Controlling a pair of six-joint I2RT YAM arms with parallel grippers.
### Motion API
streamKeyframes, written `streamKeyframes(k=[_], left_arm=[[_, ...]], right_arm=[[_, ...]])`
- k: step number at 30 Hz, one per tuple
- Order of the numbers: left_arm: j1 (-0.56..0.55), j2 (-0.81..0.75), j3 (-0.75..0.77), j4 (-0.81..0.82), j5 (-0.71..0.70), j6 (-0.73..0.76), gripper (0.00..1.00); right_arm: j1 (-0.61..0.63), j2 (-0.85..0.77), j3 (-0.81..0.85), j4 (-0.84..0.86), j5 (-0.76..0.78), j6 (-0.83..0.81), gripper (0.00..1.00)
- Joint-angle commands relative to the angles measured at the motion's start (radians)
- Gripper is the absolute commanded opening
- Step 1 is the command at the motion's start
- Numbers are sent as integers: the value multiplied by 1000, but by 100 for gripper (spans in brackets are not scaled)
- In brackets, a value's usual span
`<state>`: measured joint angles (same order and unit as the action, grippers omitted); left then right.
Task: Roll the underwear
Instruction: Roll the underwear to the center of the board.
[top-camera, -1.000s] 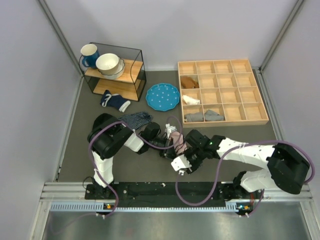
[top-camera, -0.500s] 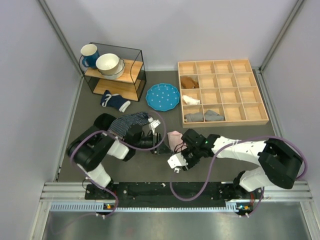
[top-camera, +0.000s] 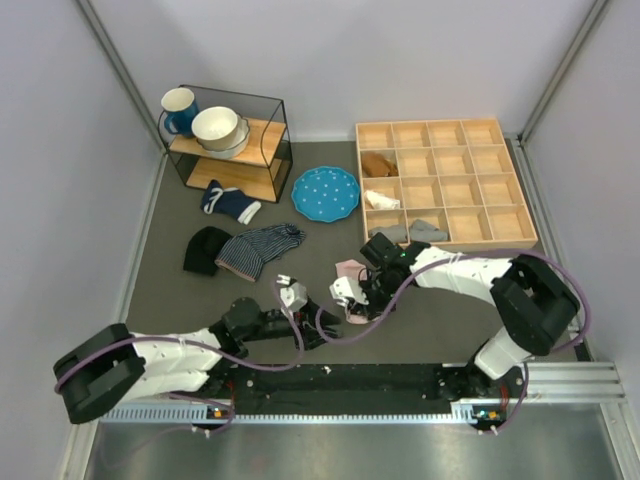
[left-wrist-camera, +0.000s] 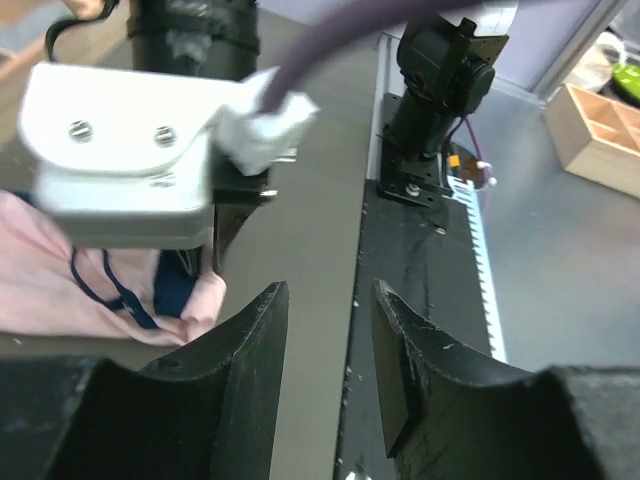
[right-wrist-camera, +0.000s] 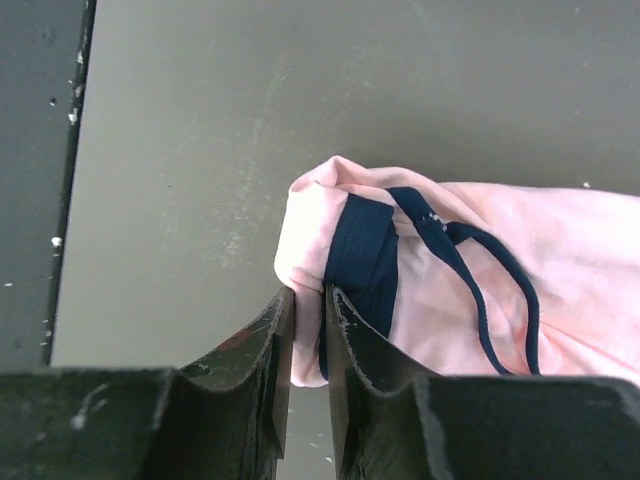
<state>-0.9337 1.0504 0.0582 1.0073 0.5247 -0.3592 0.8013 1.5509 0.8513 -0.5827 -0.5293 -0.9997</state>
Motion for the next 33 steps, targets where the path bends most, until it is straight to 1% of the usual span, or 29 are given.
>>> streamKeyframes(k=[1, 2, 3, 4, 5, 7, 9, 11, 17, 18, 21, 24, 25, 27, 28, 30, 33], left_arm=[[-112, -62, -46, -12, -169, 244, 45], [-144, -67, -20, -42, -204, 328, 46], [-213, -70, 0, -83, -236, 379, 47], [-247, -66, 21, -179, -264, 425, 48], [-304, -55, 67, -220, -317, 507, 49], [-345, -12, 109, -318, -353, 596, 50], [-387, 48, 161, -364, -402, 635, 50], [-425, 92, 205, -407, -434, 683, 51], [-481, 290, 337, -504, -514, 786, 52], [-484, 334, 350, -510, -546, 793, 52], [-484, 397, 388, -510, -580, 816, 53], [-487, 427, 411, -498, -623, 821, 54], [-490, 428, 414, -492, -659, 821, 54], [-496, 418, 402, -475, -670, 822, 54], [-501, 405, 375, -432, -673, 827, 54], [-514, 346, 345, -405, -664, 829, 54], [-527, 271, 313, -409, -675, 827, 55]], right_arm=[[-36, 63, 92, -189, -139, 78, 18], [-39, 72, 104, -234, -161, 82, 17], [-48, 80, 124, -253, -182, 85, 17], [-53, 103, 135, -276, -230, 87, 16], [-59, 115, 146, -299, -254, 87, 15], [-76, 165, 183, -376, -323, 70, 15], [-85, 198, 210, -439, -369, 44, 14], [-93, 224, 218, -460, -382, 30, 14], [-111, 259, 241, -513, -426, 3, 14], [-113, 262, 244, -519, -431, 0, 14], [-122, 273, 244, -529, -431, -10, 14], [-125, 281, 246, -536, -431, -16, 14], [-126, 281, 246, -539, -431, -17, 14], [-126, 282, 246, -540, -429, -20, 14], [-125, 282, 246, -539, -428, -20, 14], [-125, 285, 246, -539, -422, -22, 14], [-128, 290, 246, -539, -417, -20, 14]])
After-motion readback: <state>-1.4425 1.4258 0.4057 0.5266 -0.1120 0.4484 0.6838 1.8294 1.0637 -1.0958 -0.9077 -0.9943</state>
